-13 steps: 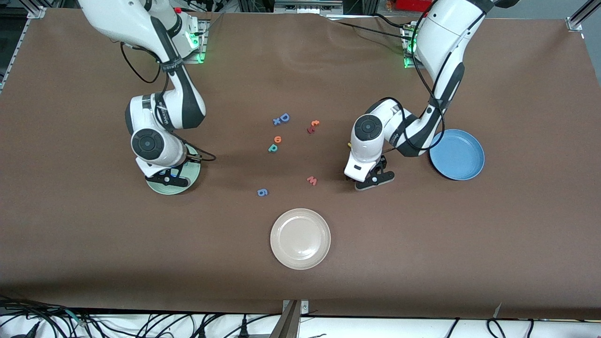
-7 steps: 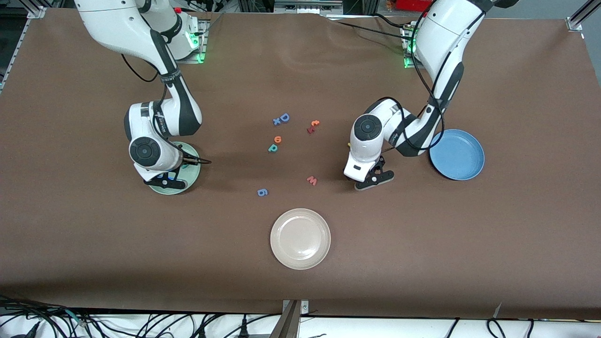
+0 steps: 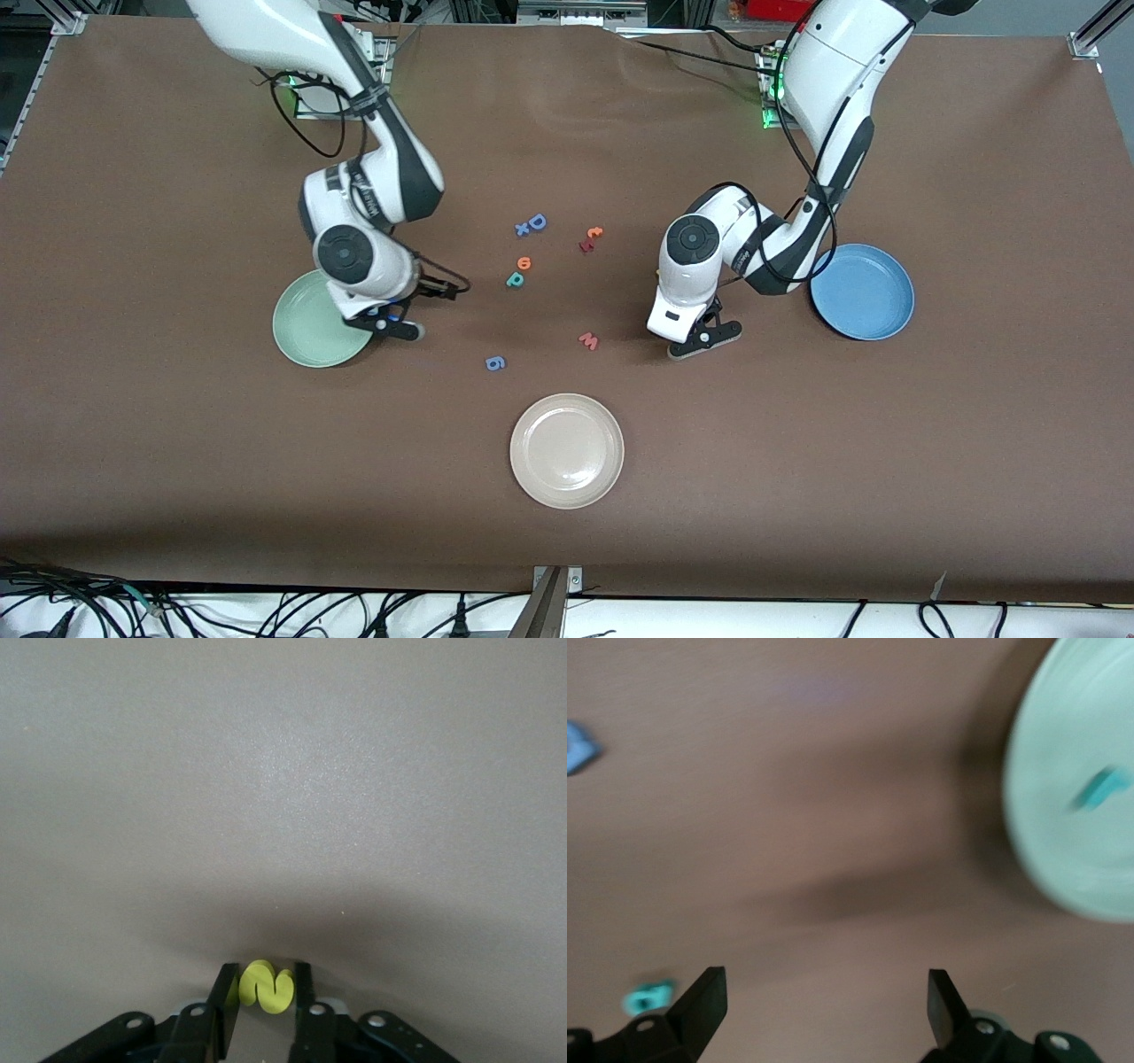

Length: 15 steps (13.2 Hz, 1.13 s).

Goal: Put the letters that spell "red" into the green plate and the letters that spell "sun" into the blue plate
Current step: 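Release the r on the green plate while the left gripper lifts the 2, then grasp the teal d with the right gripper while the left gripper carries the 2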

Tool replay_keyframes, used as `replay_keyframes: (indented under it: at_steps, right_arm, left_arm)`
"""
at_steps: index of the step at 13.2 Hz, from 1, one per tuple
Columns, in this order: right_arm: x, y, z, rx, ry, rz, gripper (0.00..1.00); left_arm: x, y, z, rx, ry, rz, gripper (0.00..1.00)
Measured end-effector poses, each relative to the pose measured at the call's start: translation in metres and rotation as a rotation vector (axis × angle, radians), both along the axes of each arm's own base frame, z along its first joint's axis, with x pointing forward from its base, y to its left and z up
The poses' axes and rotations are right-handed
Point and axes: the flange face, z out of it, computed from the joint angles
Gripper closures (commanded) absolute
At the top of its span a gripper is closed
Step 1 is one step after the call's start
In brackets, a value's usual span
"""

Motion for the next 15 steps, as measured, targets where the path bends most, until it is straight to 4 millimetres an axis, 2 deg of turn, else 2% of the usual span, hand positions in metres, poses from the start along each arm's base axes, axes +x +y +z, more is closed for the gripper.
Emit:
replay_keyframes:
  at_steps: [3, 5, 7, 8, 10, 12, 15]
  right_arm:
    - [-0.018, 0.045, -0.003, -0.006, -0.057, -0.131, 0.01]
    - [-0.033, 0.071, -0.016, -0.011, -0.075, -0.178, 0.07]
    - [-0.043, 0.087, -0.034, -0.014, -0.081, -0.198, 0.13]
    - [-0.047, 0.093, -0.042, -0.009, -0.088, -0.219, 0.17]
    - [-0.053, 0.106, -0.054, -0.002, -0.105, -0.259, 0.24]
    - [-0.058, 0.116, -0.059, -0.003, -0.109, -0.276, 0.33]
    - [-0.058, 0.118, -0.06, -0.004, -0.109, -0.279, 0.36]
  left_arm:
    - [0.0, 0.0, 0.0, 0.0, 0.0, -0.001, 1.0]
    - [0.001, 0.001, 0.0, 0.002, 0.003, -0.022, 1.0]
    - [0.01, 0.015, 0.002, 0.014, 0.013, -0.068, 1.0]
    - [0.017, 0.027, 0.007, 0.023, 0.021, -0.099, 0.99]
    - [0.037, 0.061, 0.028, 0.033, 0.033, -0.166, 0.98]
    - [0.053, 0.097, 0.06, 0.003, 0.067, -0.227, 0.97]
    - [0.064, 0.154, 0.111, -0.02, 0.106, -0.353, 0.97]
